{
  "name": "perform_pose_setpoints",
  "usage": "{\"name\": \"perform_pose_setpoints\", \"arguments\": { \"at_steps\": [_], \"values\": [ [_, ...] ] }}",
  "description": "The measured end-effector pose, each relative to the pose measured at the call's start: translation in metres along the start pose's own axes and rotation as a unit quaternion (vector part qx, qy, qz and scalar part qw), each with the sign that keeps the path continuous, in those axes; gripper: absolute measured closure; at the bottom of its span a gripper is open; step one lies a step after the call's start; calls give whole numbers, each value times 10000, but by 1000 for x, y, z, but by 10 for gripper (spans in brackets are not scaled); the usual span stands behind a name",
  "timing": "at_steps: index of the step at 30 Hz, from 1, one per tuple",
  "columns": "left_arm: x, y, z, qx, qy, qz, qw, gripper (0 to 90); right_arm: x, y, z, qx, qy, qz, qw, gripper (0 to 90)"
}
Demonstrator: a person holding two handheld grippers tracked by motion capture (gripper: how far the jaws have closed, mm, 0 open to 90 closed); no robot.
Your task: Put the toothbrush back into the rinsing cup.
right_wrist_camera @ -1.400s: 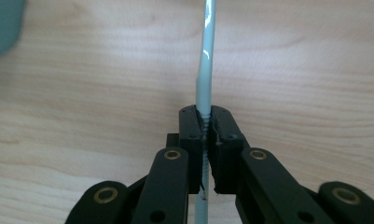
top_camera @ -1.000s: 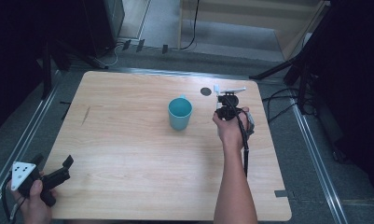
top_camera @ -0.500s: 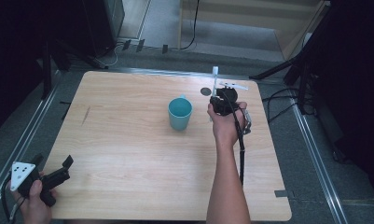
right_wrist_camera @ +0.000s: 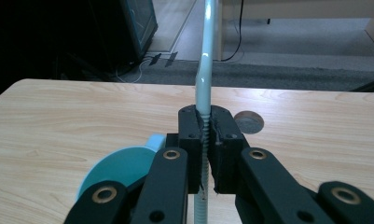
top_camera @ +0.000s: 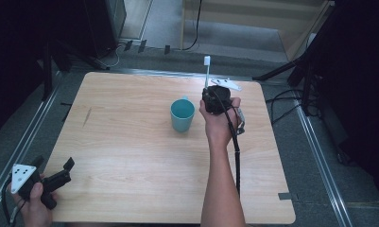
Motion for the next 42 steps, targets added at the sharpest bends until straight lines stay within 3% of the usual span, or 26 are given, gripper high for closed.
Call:
{"name": "perform_pose_setpoints", "arguments": {
  "at_steps": [14, 26, 30, 42],
  "values": [
    [0, 0, 0, -3, 4, -5, 10000, 0, -26, 3, 11, 244, -95, 204, 9994, 848],
    [-1, 0, 0, -6, -13, -23, 10000, 0, -60, 29, -3, 131, -287, 447, 9985, 848],
    [-1, 0, 0, -10, -18, -23, 10000, 0, -63, 34, -10, 63, -337, 447, 9984, 848],
    [0, 0, 0, -23, 11, -6, 10000, 0, -58, 47, -40, -327, -178, 478, 9982, 846]
  ]
}}
Point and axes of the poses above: each handheld gripper's, and its own axes: y roughly forward along the jaws, z roughly out of its top, x roughly to its right, the point moved 4 cm from there along y, roughly forward along the jaws, and after that the axes turned 14 degrees about -y, right-handed, at the moved point
